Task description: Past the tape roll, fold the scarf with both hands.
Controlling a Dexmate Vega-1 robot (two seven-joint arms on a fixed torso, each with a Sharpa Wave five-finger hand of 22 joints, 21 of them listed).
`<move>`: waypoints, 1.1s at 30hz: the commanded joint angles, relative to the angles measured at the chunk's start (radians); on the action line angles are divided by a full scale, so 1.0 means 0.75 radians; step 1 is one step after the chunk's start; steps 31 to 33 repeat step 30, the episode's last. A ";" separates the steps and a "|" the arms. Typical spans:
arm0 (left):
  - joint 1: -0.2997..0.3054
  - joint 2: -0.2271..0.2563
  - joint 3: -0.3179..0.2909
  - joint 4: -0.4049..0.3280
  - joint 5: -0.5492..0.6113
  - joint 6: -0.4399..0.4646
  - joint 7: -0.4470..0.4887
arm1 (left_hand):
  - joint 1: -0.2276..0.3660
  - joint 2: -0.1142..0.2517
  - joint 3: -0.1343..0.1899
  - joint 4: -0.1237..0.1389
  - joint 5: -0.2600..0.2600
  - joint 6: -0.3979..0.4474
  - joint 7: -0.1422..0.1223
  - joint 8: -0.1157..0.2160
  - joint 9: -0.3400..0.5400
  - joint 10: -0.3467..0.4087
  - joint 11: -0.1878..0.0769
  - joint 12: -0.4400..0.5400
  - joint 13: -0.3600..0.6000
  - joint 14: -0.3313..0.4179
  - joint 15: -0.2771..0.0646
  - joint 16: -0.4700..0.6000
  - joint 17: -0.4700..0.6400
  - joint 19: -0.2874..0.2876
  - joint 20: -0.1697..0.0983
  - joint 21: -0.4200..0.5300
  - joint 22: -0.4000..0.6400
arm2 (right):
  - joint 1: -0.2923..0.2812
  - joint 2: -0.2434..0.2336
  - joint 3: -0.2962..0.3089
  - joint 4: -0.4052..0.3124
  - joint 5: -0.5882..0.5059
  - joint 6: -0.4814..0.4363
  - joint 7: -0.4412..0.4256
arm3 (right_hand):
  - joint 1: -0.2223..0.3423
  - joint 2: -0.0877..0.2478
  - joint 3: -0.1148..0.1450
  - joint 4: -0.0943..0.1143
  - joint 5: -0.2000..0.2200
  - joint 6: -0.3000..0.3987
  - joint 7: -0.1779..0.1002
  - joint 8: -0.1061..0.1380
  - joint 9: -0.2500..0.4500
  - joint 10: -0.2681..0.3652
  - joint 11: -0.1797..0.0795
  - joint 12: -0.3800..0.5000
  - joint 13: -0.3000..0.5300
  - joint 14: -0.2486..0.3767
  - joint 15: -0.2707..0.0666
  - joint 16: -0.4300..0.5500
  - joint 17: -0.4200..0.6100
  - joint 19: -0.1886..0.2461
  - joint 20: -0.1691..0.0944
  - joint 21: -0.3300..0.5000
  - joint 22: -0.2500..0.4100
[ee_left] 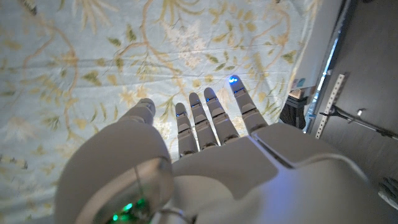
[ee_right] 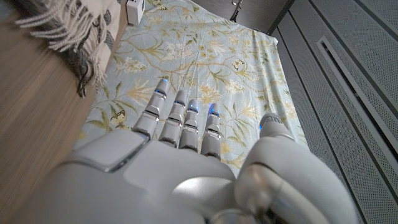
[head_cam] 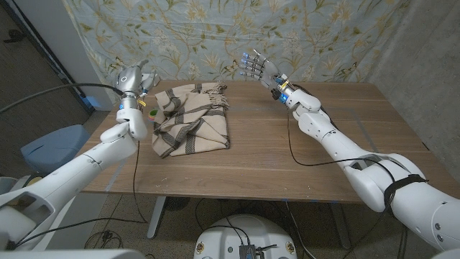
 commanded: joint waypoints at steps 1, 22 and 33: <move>0.182 -0.016 -0.251 -0.233 -0.370 -0.492 -0.207 | -0.021 -0.003 0.014 0.001 0.000 -0.005 0.022 -0.012 0.002 -0.005 0.018 -0.010 0.002 -0.015 0.010 -0.009 0.005 -0.013 0.001 -0.006 0.005 | -0.178 -0.136 0.049 -0.280 -0.014 -0.008 -0.216 | -0.012 0.000 -0.003 -0.004 -0.001 -0.009 -0.004 -0.004 0.004 -0.005 0.000 -0.009 0.003 -0.006 -0.004 -0.001 0.001 0.012 -0.009 -0.002 0.004; 0.129 -0.128 -0.276 0.083 -0.913 -0.927 -0.813 | -0.084 -0.003 0.031 0.022 -0.007 -0.069 0.063 -0.040 0.002 -0.087 0.099 -0.047 0.000 -0.118 0.066 -0.031 0.004 -0.067 -0.012 -0.030 0.009 | -0.603 -0.417 0.233 -0.841 -0.140 -0.025 -0.731 | -0.057 -0.022 -0.027 0.008 0.000 0.006 0.001 -0.001 0.004 0.007 0.004 -0.005 0.002 -0.010 -0.014 -0.005 -0.002 0.026 -0.018 -0.013 0.002; 0.060 -0.191 -0.227 0.187 -0.940 -0.909 -0.858 | -0.101 0.003 0.036 0.031 -0.008 -0.075 0.090 -0.041 0.002 -0.094 0.111 -0.048 0.000 -0.124 0.077 -0.028 0.004 -0.073 -0.010 -0.033 0.010 | -0.685 -0.356 0.264 -0.844 -0.107 0.131 -0.744 | -0.073 -0.021 -0.032 0.014 0.003 0.012 0.006 0.000 0.004 0.016 0.003 -0.002 0.002 0.010 -0.020 0.002 -0.004 0.038 -0.021 -0.016 0.002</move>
